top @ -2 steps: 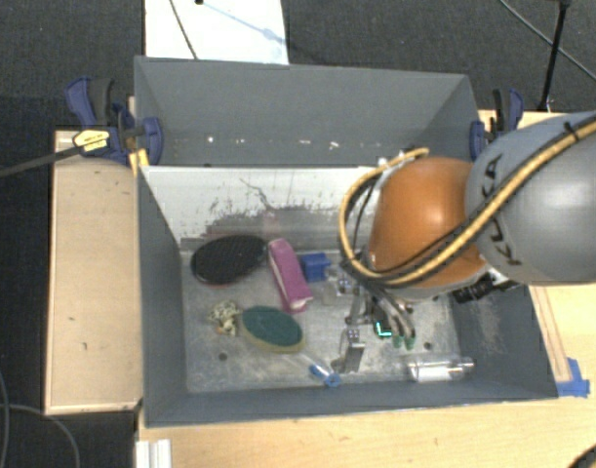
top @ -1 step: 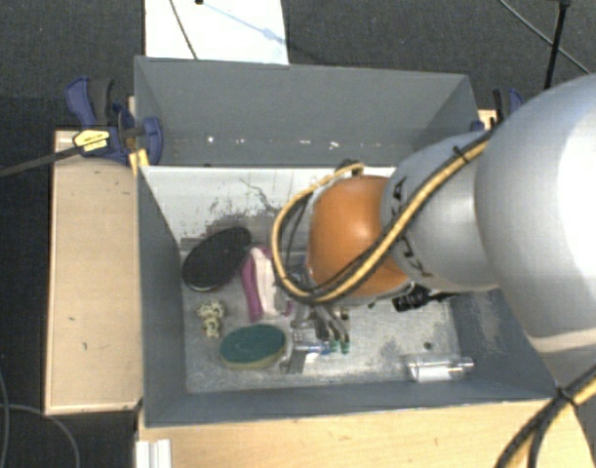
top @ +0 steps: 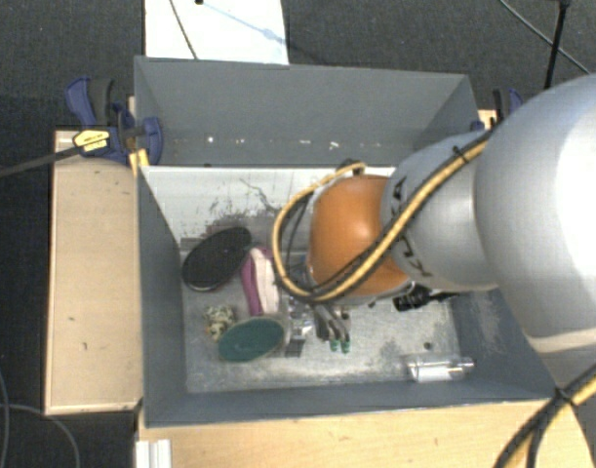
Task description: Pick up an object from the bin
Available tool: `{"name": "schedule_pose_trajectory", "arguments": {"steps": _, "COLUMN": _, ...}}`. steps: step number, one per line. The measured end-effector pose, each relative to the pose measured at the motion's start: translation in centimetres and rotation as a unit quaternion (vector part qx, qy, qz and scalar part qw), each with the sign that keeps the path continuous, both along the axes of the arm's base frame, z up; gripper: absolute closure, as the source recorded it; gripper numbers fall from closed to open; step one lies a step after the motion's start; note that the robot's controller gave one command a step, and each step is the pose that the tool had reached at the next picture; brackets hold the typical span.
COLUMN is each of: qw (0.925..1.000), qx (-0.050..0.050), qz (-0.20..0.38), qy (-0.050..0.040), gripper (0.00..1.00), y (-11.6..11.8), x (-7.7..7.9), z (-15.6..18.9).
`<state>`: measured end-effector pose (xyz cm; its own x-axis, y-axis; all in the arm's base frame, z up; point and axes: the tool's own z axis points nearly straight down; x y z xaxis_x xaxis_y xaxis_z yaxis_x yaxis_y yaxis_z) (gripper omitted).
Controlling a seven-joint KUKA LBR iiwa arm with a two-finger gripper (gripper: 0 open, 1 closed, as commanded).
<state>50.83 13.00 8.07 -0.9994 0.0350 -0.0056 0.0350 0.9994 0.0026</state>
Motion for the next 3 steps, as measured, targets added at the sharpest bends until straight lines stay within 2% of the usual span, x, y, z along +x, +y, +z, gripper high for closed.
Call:
{"name": "schedule_pose_trajectory", "arguments": {"steps": 1, "qw": 1.0000, "qx": 0.001, "qz": 0.007, "qy": -0.0012, "gripper": 1.00, "y": 3.7, "x": -0.4, "z": 6.9}}
{"name": "schedule_pose_trajectory", "arguments": {"steps": 2, "qw": 0.9957, "qx": -0.001, "qz": -0.093, "qy": 0.0034, "gripper": 1.00, "y": 3.4, "x": 0.5, "z": 4.5}}
{"name": "schedule_pose_trajectory", "arguments": {"steps": 3, "qw": 0.9957, "qx": -0.001, "qz": -0.093, "qy": 0.0030, "gripper": 0.00, "y": 3.5, "x": 0.6, "z": 4.5}}
